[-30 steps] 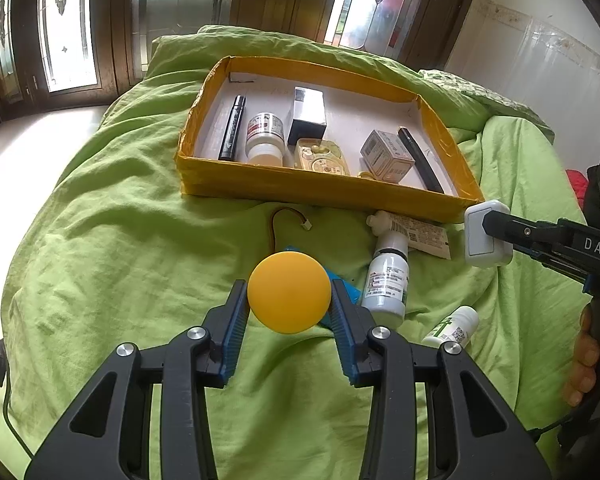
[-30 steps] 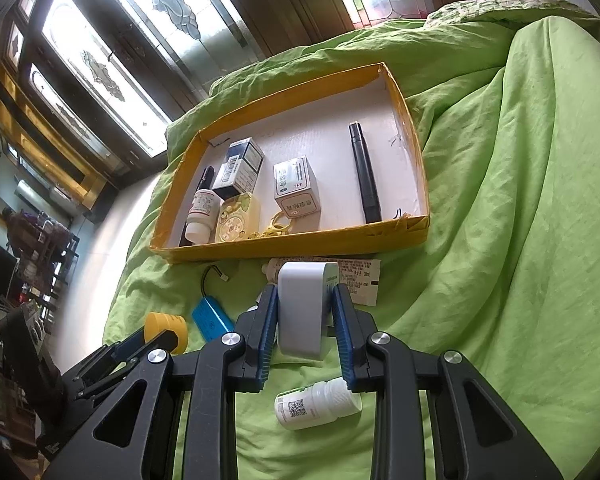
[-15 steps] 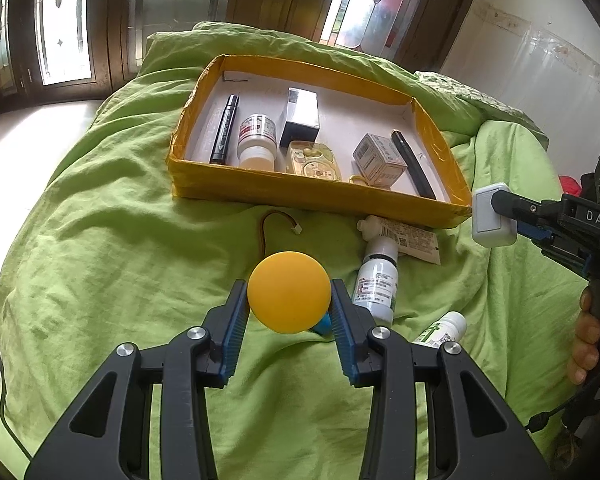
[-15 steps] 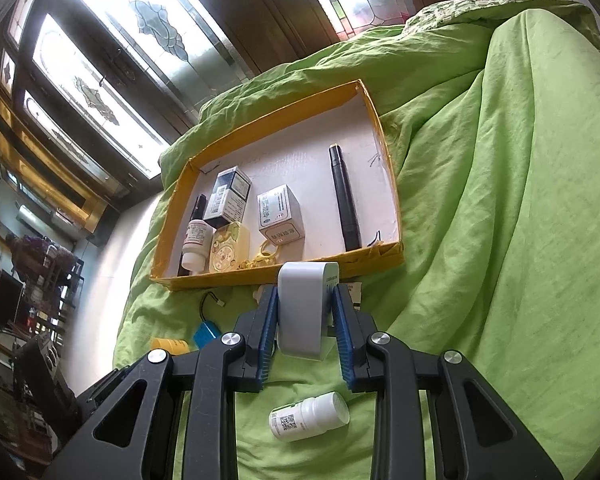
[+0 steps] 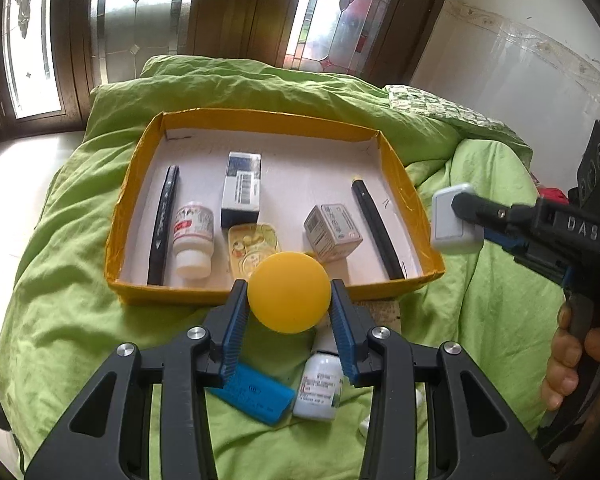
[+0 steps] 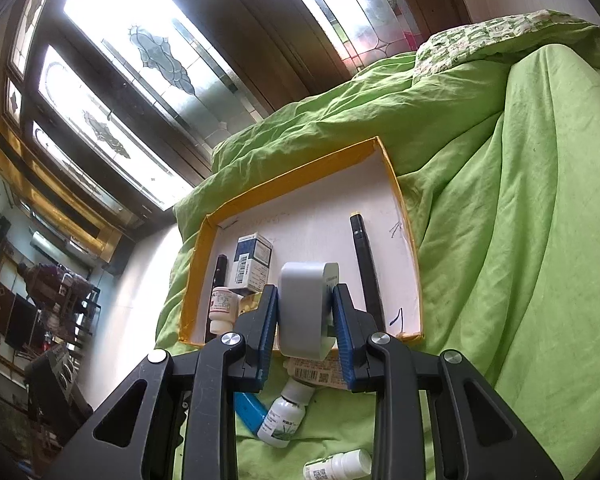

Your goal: Organize rigid objects

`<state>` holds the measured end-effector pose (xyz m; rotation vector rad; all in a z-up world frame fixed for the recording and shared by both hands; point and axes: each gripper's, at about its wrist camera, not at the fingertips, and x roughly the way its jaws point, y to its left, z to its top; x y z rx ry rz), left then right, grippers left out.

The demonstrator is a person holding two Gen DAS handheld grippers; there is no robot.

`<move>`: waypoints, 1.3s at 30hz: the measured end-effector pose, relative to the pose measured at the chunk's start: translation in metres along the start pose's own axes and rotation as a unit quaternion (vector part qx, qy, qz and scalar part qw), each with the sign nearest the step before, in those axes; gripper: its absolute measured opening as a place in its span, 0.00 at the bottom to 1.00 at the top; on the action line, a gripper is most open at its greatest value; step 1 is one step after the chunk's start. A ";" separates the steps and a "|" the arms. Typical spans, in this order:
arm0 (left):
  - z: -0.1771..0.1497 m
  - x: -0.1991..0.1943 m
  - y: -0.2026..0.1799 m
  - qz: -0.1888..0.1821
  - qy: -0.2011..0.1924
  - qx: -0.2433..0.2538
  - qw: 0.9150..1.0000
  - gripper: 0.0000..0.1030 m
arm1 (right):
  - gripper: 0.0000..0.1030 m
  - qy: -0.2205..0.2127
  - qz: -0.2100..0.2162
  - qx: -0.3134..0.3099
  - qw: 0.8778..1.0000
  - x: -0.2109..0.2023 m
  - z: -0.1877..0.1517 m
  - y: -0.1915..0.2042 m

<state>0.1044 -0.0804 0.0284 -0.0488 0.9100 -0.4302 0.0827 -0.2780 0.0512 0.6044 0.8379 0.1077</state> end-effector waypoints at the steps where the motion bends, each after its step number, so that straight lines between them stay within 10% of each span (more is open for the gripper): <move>1: 0.008 0.004 0.000 0.000 0.000 0.001 1.000 0.37 | 0.24 0.004 0.000 0.000 1.000 0.004 0.000 -0.001; 39: 0.075 0.094 -0.015 -0.004 0.048 0.006 0.999 0.37 | 0.24 0.035 -0.001 0.024 0.999 0.039 -0.008 -0.030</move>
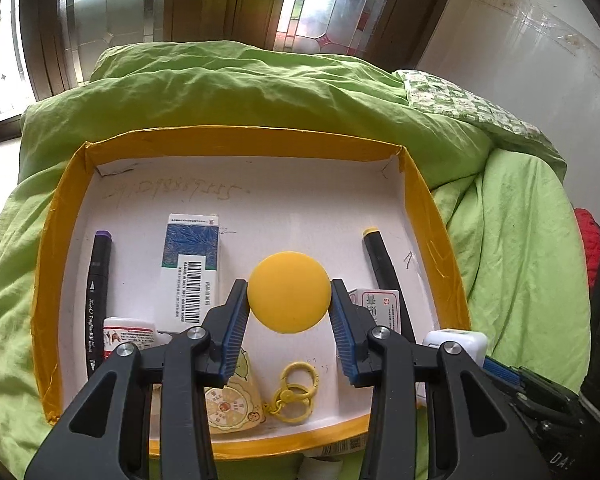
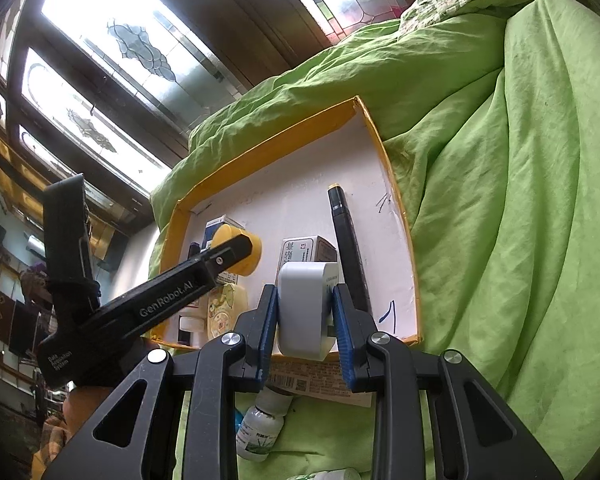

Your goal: Organize rigid objects

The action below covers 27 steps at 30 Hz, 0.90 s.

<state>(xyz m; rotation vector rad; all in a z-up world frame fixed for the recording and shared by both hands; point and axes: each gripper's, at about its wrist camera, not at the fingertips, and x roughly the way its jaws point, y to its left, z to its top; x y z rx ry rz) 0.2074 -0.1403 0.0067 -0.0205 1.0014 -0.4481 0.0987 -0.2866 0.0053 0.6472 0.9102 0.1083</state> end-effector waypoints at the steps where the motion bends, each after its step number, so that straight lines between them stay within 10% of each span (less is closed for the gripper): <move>1: 0.000 0.001 0.001 0.000 0.000 0.000 1.000 0.37 | 0.24 0.004 0.002 0.000 1.000 0.003 -0.001 0.001; 27: -0.027 0.025 -0.011 0.042 0.000 0.063 0.997 0.37 | 0.22 0.042 -0.017 -0.018 0.999 0.041 -0.010 0.010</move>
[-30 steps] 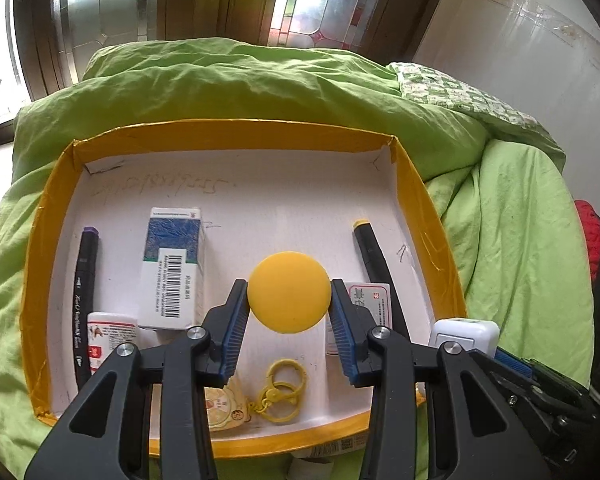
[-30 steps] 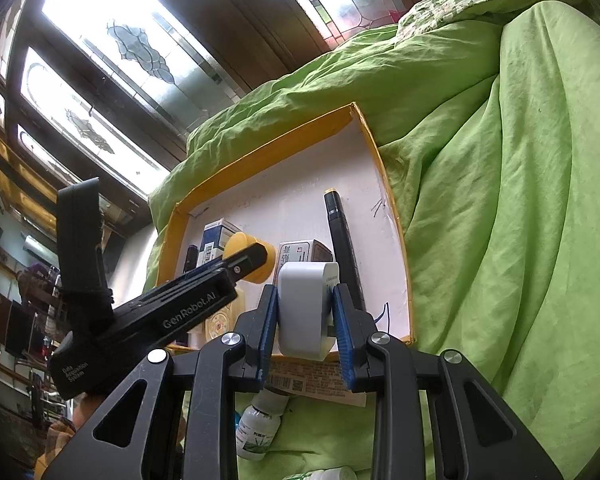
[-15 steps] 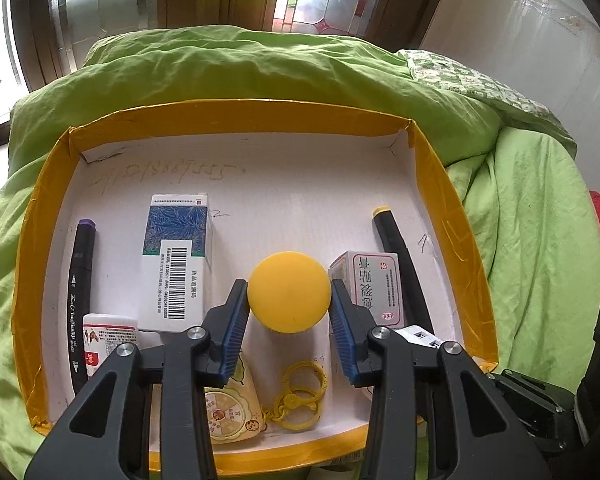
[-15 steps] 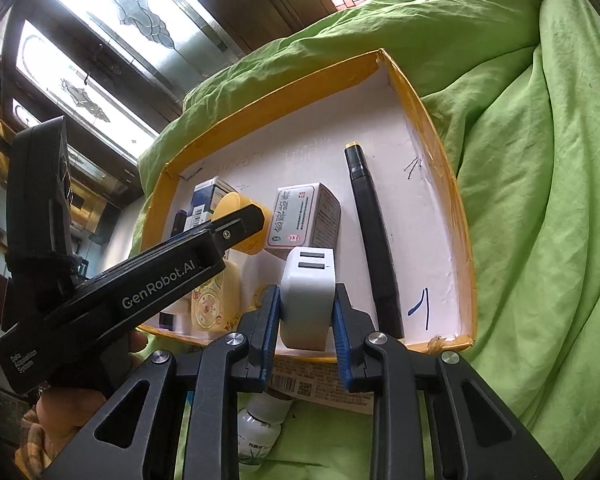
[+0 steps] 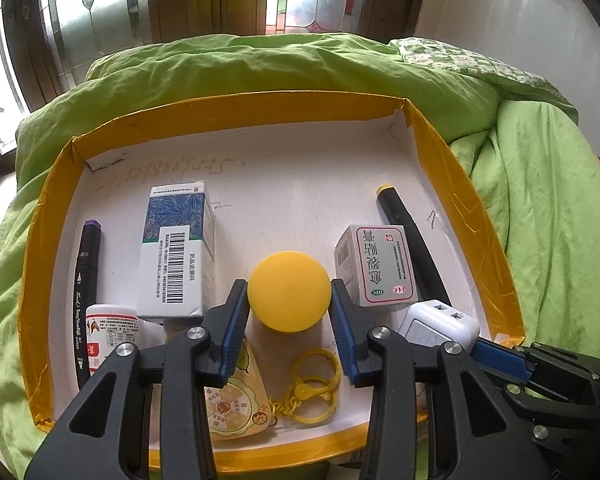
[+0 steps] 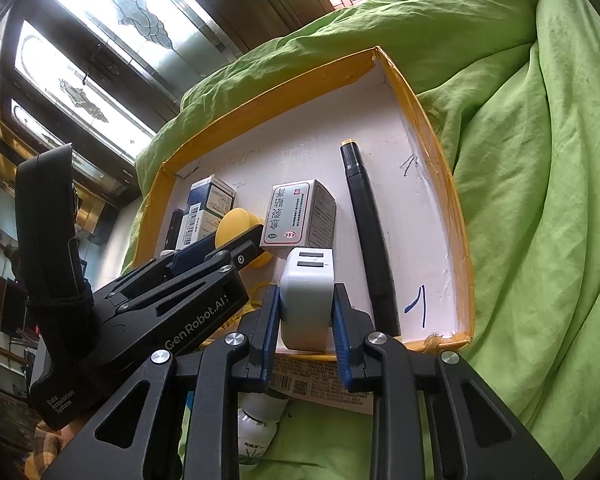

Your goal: Organize rigid objects

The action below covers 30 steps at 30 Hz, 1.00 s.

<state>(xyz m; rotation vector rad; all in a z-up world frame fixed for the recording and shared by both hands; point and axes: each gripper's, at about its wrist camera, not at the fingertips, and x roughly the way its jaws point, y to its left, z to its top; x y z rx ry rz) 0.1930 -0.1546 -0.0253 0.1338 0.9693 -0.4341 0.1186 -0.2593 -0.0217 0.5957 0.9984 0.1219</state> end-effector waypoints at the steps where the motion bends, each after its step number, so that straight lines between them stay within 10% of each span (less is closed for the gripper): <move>1: -0.001 -0.001 0.000 -0.002 0.001 0.001 1.000 0.37 | 0.22 0.000 0.001 0.003 1.000 0.000 0.000 -0.002; 10: -0.013 -0.018 -0.001 -0.016 0.007 0.014 1.000 0.37 | 0.22 -0.011 0.007 0.029 0.999 -0.011 0.001 -0.016; 15: -0.025 -0.054 0.005 -0.028 -0.022 -0.011 0.999 0.58 | 0.30 -0.030 0.017 0.036 0.999 -0.026 0.003 -0.019; 30: -0.132 -0.101 0.026 -0.035 -0.001 -0.064 0.997 0.58 | 0.44 -0.019 0.018 0.028 0.999 -0.054 -0.012 -0.013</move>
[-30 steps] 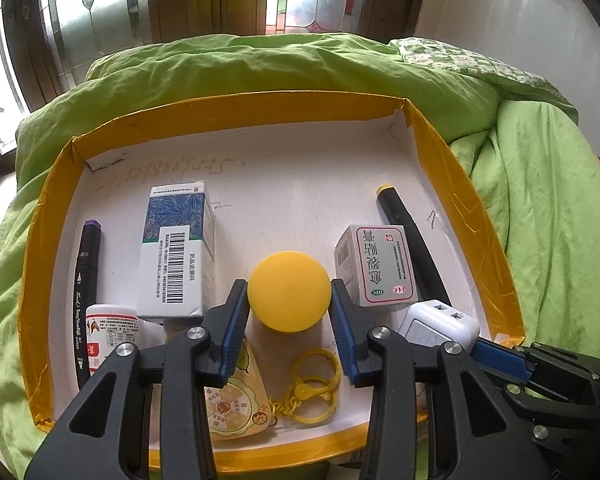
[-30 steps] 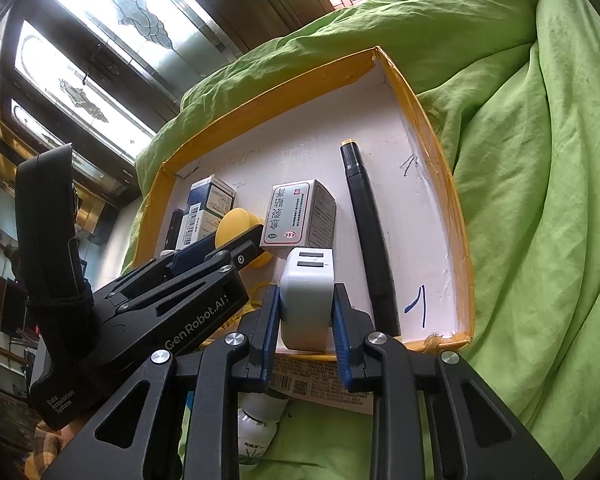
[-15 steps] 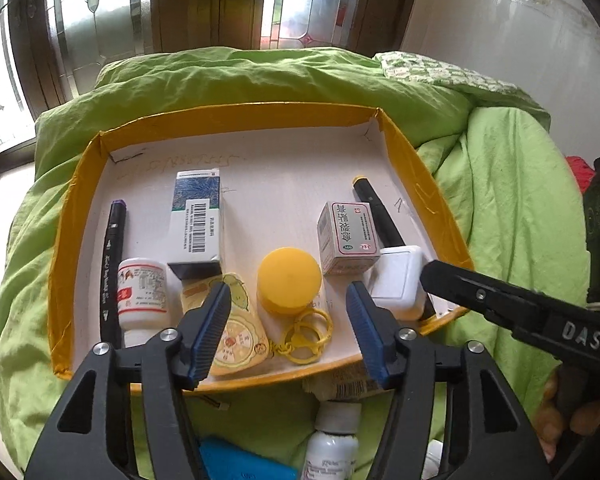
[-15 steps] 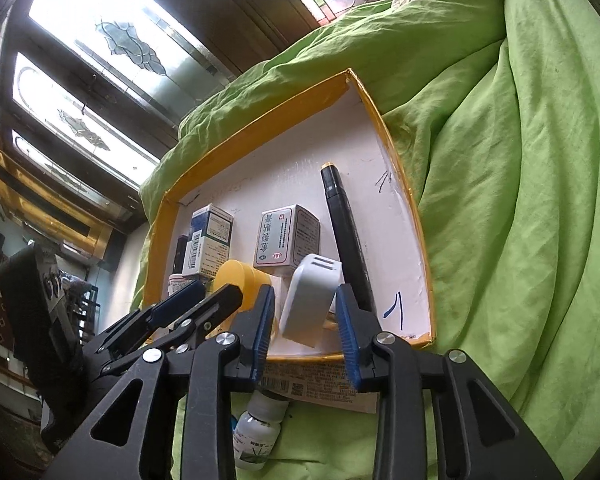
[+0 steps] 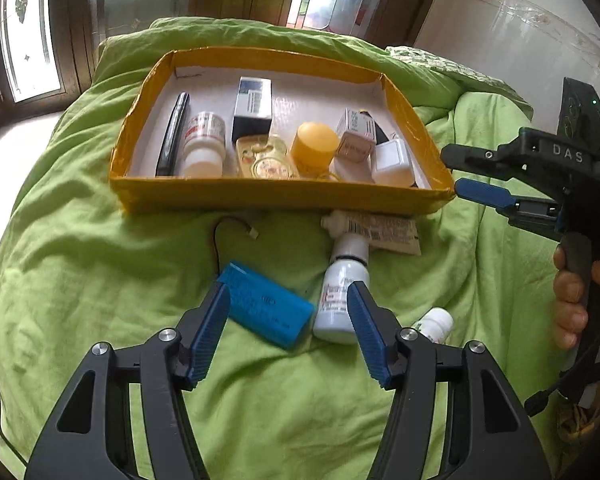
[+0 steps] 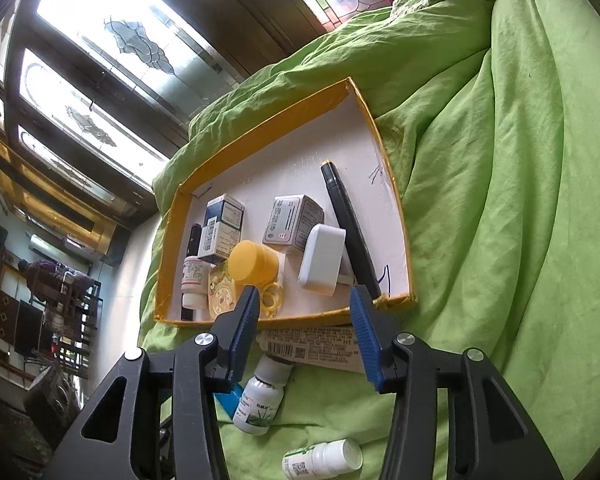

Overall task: Organize rigid objects
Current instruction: 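Open the left tool to drop the yellow ball while the right releases the plug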

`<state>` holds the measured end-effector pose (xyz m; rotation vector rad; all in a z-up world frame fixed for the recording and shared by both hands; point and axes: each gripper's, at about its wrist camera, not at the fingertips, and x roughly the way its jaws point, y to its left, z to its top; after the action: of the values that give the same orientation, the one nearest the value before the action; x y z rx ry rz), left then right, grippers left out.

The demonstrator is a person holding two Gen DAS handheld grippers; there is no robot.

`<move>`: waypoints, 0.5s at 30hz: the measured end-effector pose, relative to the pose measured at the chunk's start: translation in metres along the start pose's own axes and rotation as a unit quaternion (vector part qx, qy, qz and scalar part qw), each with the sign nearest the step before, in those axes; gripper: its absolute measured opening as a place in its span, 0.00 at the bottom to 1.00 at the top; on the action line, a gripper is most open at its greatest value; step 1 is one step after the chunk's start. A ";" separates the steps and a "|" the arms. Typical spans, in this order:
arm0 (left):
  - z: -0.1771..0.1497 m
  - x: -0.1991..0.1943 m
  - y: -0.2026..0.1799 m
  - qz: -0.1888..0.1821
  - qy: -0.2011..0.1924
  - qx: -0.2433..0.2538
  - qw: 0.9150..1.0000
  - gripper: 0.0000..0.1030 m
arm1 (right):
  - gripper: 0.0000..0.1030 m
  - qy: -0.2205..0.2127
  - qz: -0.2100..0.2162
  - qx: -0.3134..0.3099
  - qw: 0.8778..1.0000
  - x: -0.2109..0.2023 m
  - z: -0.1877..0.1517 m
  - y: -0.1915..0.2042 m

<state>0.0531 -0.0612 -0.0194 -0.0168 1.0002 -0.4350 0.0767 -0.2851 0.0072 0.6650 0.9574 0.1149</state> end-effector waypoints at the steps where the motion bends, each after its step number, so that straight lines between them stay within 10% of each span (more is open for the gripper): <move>1: -0.004 0.001 -0.001 0.001 0.003 0.001 1.000 0.58 | 0.45 0.005 0.000 -0.002 1.000 0.001 -0.003 0.001; 15: 0.001 0.028 -0.046 0.001 0.055 0.064 0.996 0.58 | 0.49 0.018 0.004 0.001 1.000 -0.005 -0.029 -0.008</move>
<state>0.0508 -0.1133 -0.0323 0.1247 1.0777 -0.5014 0.0498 -0.2794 -0.0055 0.6708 0.9902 0.1323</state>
